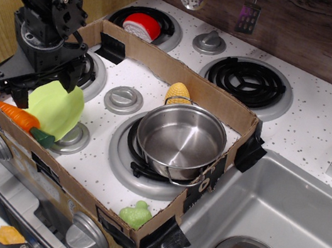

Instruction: Take carrot off plate

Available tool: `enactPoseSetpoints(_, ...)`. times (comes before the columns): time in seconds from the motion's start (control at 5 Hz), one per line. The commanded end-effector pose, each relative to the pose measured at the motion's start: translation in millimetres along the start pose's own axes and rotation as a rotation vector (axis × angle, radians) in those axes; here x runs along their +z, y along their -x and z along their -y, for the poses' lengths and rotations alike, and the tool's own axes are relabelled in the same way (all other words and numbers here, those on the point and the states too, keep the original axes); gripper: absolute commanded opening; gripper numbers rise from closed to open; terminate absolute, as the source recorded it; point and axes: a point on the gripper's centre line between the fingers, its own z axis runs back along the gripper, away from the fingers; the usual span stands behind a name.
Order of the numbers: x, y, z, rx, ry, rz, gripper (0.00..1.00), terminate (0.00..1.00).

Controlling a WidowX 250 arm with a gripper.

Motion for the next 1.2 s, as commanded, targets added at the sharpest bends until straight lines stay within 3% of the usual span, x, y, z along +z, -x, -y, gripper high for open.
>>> enactPoseSetpoints(0.0, -4, -9, -17, 0.020, 0.032, -0.001, 1.00, 0.00)
enactPoseSetpoints(0.6, -28, -1, -30, 0.096, 0.022, -0.022, 1.00, 0.00)
enactPoseSetpoints(0.8, -34, 0, -35, 0.117, 0.056, -0.022, 1.00, 0.00)
enactPoseSetpoints(1.0, -34, -1, -36, 0.108, 0.041, -0.038, 0.00, 0.00)
